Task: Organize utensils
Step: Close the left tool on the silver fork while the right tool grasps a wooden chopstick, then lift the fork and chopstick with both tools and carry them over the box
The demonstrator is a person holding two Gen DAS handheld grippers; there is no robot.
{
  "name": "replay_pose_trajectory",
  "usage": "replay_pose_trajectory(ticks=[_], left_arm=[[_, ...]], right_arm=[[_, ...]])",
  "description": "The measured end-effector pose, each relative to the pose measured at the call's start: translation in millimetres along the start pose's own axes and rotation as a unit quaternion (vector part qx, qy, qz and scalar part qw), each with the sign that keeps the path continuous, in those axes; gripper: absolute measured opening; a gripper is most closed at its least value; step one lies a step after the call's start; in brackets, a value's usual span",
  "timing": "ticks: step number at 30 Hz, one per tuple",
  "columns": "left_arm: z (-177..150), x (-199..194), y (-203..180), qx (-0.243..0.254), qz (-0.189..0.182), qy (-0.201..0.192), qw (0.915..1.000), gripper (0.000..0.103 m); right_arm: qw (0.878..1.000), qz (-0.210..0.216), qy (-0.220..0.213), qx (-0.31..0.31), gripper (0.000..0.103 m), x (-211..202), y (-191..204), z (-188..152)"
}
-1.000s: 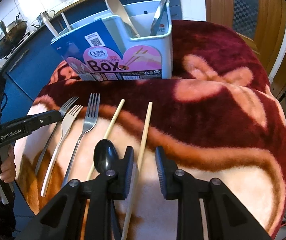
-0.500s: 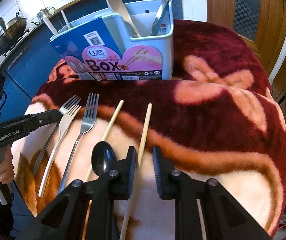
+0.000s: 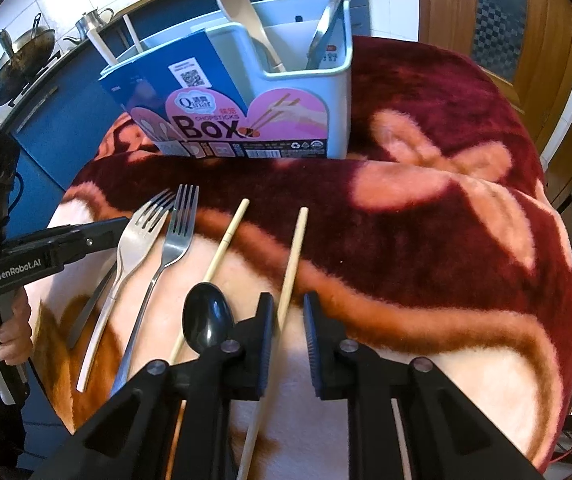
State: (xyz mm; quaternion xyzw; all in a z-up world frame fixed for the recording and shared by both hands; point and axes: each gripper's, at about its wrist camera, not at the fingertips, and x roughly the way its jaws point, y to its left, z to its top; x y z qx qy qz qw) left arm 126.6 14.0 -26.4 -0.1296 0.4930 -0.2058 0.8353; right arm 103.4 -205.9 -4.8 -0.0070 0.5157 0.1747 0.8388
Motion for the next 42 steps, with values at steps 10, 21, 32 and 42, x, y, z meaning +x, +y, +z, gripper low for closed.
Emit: replay_pose_trajectory(ticks=[10, 21, 32, 42], left_arm=[[-5, -10, -8, 0.0, 0.007, -0.04, 0.9992, 0.002], [-13, -65, -11, 0.023, 0.049, -0.154, 0.9865, 0.001], [-10, -123, -51, 0.093, 0.086, -0.293, 0.9477, 0.001], [45, -148, -64, 0.095, 0.096, -0.36, 0.9231, 0.001]], right_arm=[[0.998, 0.041, -0.037, 0.03, 0.006, -13, -7, -4], [0.986, 0.079, -0.147, 0.03, 0.006, -47, 4, -7], [0.964, 0.089, -0.249, 0.029, 0.006, -76, 5, -1], [0.95, 0.088, -0.3, 0.01, 0.006, -82, 8, 8]])
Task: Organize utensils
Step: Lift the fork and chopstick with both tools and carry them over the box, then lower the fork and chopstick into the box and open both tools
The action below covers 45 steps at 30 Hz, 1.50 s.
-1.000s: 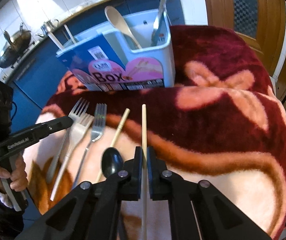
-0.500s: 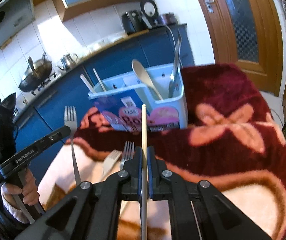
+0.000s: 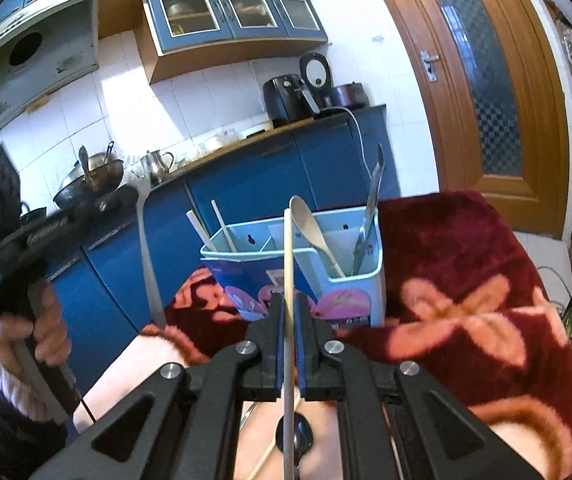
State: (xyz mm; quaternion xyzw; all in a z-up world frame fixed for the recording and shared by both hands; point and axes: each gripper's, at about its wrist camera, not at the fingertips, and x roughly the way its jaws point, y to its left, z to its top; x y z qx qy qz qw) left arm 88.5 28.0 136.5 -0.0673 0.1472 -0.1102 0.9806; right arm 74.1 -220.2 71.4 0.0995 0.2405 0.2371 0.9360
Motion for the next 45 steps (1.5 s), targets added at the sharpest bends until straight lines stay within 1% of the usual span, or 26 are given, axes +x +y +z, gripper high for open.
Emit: replay_pose_trajectory(ticks=[3, 9, 14, 18, 21, 24, 27, 30, 32, 37, 41, 45], left_arm=[[11, 13, 1, -0.005, 0.008, -0.015, 0.9999, 0.001], [29, 39, 0, 0.001, 0.038, -0.057, 0.9977, 0.001], [27, 60, -1, 0.012, 0.061, -0.073, 0.9954, 0.001], [18, 76, -3, 0.028, 0.073, -0.073, 0.9943, 0.001], [14, 84, 3, 0.017, 0.07, -0.071, 0.9949, 0.001], [9, 90, 9, 0.009, 0.067, -0.065, 0.9956, 0.001], [4, 93, 11, 0.008, 0.065, -0.06, 0.996, 0.001], [-2, 97, 14, 0.005, 0.06, -0.051, 0.9969, 0.001], [-5, 101, 14, 0.003, 0.056, -0.047, 0.9973, 0.001], [-11, 107, 17, -0.002, 0.047, -0.034, 0.9983, 0.001], [-15, 110, 17, -0.004, 0.042, -0.027, 0.9987, 0.001], [-17, 110, 14, 0.003, 0.043, -0.029, 0.9986, 0.001]], right_arm=[[1.0, 0.001, -0.007, 0.004, 0.006, 2, -4, 2], [1.0, -0.006, -0.017, 0.007, 0.006, 12, -15, 15], [0.999, -0.005, -0.04, 0.003, 0.006, 18, -21, 31], [0.998, -0.005, -0.062, 0.001, 0.006, 29, -21, 47], [0.997, -0.003, -0.082, -0.005, 0.006, 36, -19, 58], [0.992, -0.01, -0.121, -0.022, 0.006, 46, -14, 71], [0.99, -0.017, -0.141, -0.023, 0.006, 59, -14, 80], [0.986, -0.032, -0.16, -0.036, 0.006, 71, -13, 84], [0.982, -0.05, -0.176, -0.056, 0.006, 80, -11, 85], [0.975, -0.073, -0.192, -0.09, 0.006, 99, -7, 80], [0.975, -0.073, -0.188, -0.093, 0.006, 106, -10, 74], [0.977, -0.07, -0.184, -0.088, 0.006, 105, -14, 69]])
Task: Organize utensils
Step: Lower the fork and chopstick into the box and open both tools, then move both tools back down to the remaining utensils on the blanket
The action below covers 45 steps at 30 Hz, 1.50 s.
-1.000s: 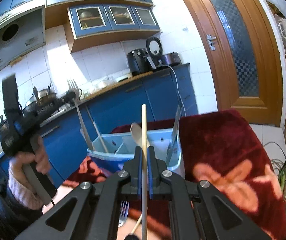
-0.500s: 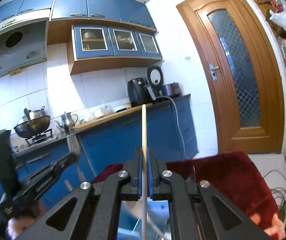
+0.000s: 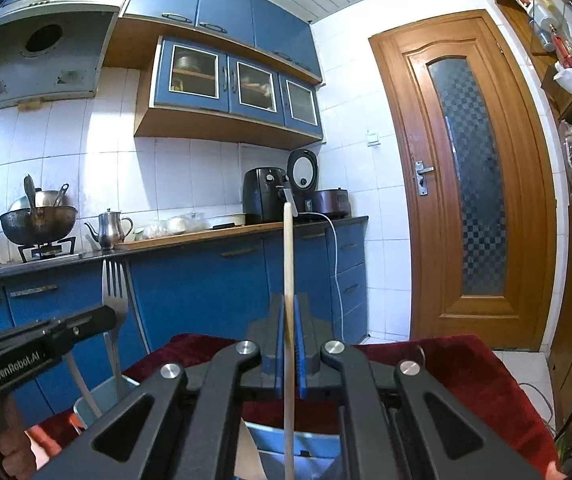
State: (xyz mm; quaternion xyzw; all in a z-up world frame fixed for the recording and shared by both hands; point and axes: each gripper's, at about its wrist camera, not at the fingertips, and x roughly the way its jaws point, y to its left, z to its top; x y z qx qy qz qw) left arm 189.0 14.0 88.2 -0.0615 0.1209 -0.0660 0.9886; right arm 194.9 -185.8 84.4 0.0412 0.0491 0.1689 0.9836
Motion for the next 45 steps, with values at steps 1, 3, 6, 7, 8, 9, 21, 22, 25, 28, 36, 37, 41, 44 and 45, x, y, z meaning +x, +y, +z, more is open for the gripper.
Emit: replay_pose_trajectory(ticks=[1, 3, 6, 7, 8, 9, 21, 22, 25, 28, 36, 37, 41, 44, 45], left_arm=[[0, -1, -1, 0.001, 0.0, 0.0, 1.0, 0.001], [0, -1, -2, 0.003, -0.003, 0.0, 1.0, 0.001], [0, -1, -3, 0.003, -0.009, 0.0, 1.0, 0.002], [0, -2, -3, 0.003, -0.01, 0.001, 0.9999, 0.004], [1, -1, -2, 0.002, -0.011, 0.002, 0.9999, 0.006], [1, -1, -2, 0.001, -0.013, 0.004, 0.9999, 0.007], [9, -20, -8, -0.003, -0.03, 0.019, 0.9994, 0.016], [10, -24, -8, -0.002, -0.032, 0.017, 0.9993, 0.016], [14, -38, -12, 0.0, -0.038, 0.015, 0.9992, 0.016], [17, -50, -13, 0.004, -0.041, 0.019, 0.999, 0.016], [20, -83, -14, 0.005, -0.047, 0.038, 0.9982, 0.016], [20, -87, -14, 0.004, -0.047, 0.041, 0.998, 0.016], [16, -103, -13, 0.001, -0.045, 0.052, 0.9976, 0.017], [13, -114, -14, 0.004, -0.043, 0.059, 0.9973, 0.017], [11, -116, -14, 0.005, -0.044, 0.062, 0.9971, 0.017]], right_arm=[[1.0, 0.001, 0.002, 0.002, 0.006, -1, 0, 0], [1.0, 0.009, 0.009, 0.011, 0.006, -4, -2, -1], [1.0, 0.016, 0.019, 0.016, 0.012, -7, -2, -1], [1.0, 0.018, 0.02, 0.016, 0.017, -8, -1, -1], [1.0, 0.019, 0.019, 0.016, 0.02, -9, 0, 0], [1.0, 0.02, 0.018, 0.015, 0.02, -11, 1, 1], [0.999, 0.028, 0.018, 0.004, 0.023, -40, 13, 15], [0.999, 0.029, 0.017, 0.006, 0.023, -44, 13, 17], [0.999, 0.029, 0.02, 0.011, 0.023, -53, 14, 25], [0.999, 0.033, 0.02, 0.022, 0.023, -62, 13, 32], [0.997, 0.05, 0.031, 0.055, 0.024, -89, 17, 48], [0.997, 0.051, 0.034, 0.055, 0.024, -91, 18, 48], [0.997, 0.046, 0.046, 0.052, 0.024, -104, 23, 47], [0.996, 0.039, 0.059, 0.05, 0.024, -115, 28, 44], [0.996, 0.036, 0.065, 0.049, 0.024, -119, 29, 43]])
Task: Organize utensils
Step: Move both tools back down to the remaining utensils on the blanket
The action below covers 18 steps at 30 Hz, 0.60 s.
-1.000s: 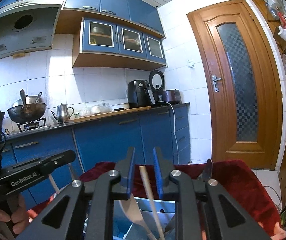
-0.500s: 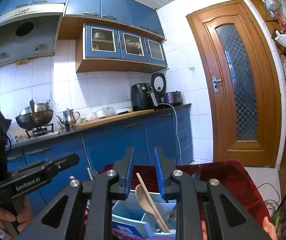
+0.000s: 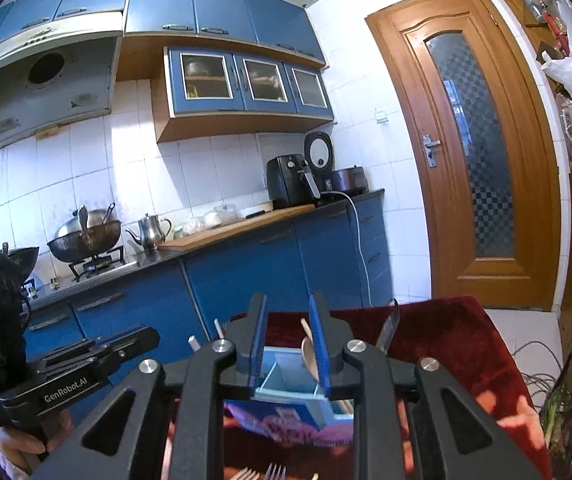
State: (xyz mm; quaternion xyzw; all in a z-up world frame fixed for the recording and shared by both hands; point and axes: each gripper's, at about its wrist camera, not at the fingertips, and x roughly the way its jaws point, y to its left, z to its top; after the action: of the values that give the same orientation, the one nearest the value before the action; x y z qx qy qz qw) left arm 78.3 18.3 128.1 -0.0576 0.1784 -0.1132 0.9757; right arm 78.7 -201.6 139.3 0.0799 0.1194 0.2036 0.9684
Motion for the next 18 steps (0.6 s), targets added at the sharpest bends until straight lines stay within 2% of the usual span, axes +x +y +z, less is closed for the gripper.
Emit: replay_pose_trajectory(ticks=[10, 18], left_arm=[[-26, -21, -2, -0.013, 0.002, 0.039, 0.9992, 0.017], [-56, -30, -2, -0.025, 0.003, 0.075, 0.9968, 0.017]], right_arm=[[0.997, -0.035, 0.073, -0.01, 0.024, -25, 6, -29], [0.989, -0.043, 0.14, 0.007, 0.024, -33, -2, -63]])
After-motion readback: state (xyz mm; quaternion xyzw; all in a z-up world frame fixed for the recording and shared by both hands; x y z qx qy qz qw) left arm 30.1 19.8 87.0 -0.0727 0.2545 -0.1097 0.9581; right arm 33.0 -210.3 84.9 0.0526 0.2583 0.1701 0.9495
